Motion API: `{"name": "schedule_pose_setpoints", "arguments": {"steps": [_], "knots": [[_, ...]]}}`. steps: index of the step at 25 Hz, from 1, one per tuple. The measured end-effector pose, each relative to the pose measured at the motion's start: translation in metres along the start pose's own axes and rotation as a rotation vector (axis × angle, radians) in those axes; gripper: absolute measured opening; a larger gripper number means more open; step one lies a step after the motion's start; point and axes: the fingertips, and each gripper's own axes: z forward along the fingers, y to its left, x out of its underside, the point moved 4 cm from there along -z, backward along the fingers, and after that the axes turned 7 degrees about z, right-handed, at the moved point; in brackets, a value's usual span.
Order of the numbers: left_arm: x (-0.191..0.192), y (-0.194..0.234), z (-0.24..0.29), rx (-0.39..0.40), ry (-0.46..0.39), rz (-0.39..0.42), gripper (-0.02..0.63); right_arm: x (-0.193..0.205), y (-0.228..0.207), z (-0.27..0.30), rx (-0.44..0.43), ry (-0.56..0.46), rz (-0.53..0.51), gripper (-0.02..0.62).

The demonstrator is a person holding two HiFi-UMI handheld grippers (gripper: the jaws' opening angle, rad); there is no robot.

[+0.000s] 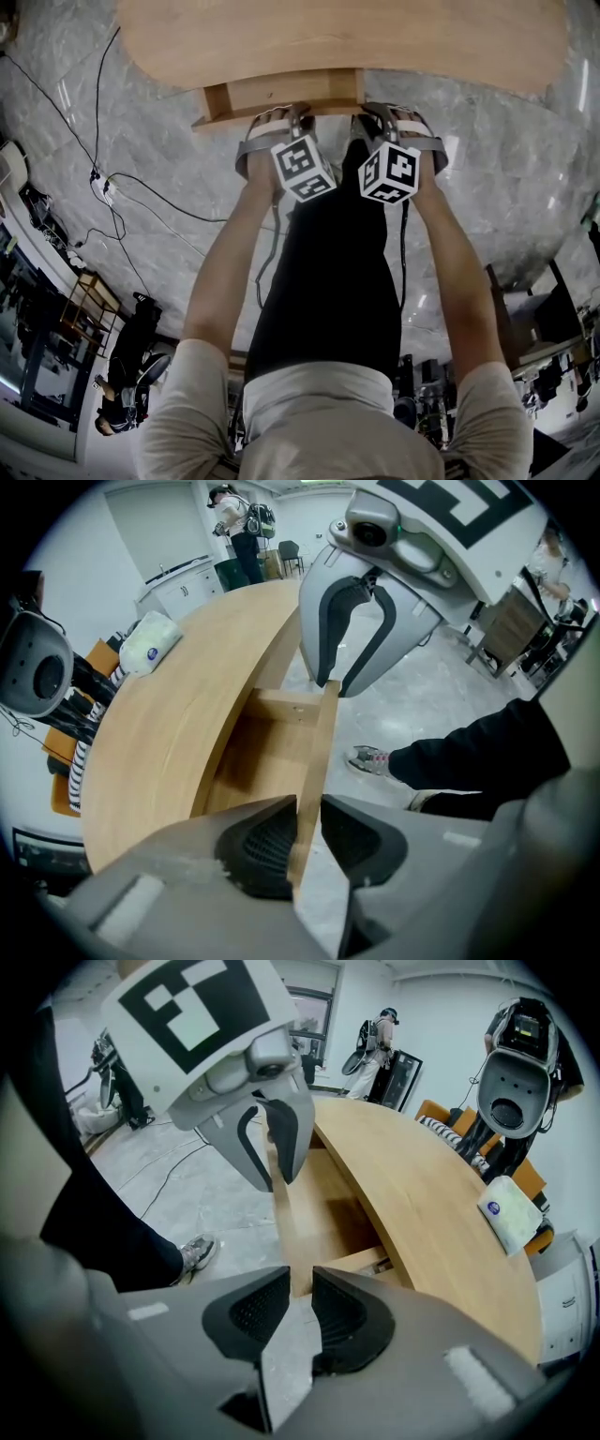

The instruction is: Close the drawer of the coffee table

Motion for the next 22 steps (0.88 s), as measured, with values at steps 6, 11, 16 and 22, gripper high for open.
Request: {"name": "schedule_pose_setpoints", "arguments": {"steps": [6, 11, 16, 22], "knots": [[-0.008, -0.001, 0.006, 0.023, -0.017, -0.032, 0.106, 0.006, -0.006, 0.002, -0.006, 0.002, 0.005, 0.081], [-0.008, 0.010, 0.009, 0.014, 0.006, -0.029, 0.106, 0.006, -0.017, 0.004, -0.004, 0.002, 0.009, 0.081], [-0.011, 0.020, 0.012, 0.018, -0.015, -0.037, 0.106, 0.000, -0.029, 0.007, 0.002, -0.005, 0.003, 0.081], [-0.013, 0.028, 0.012, 0.007, -0.009, -0.050, 0.107, -0.002, -0.036, 0.007, 0.002, -0.005, 0.001, 0.081]]}}
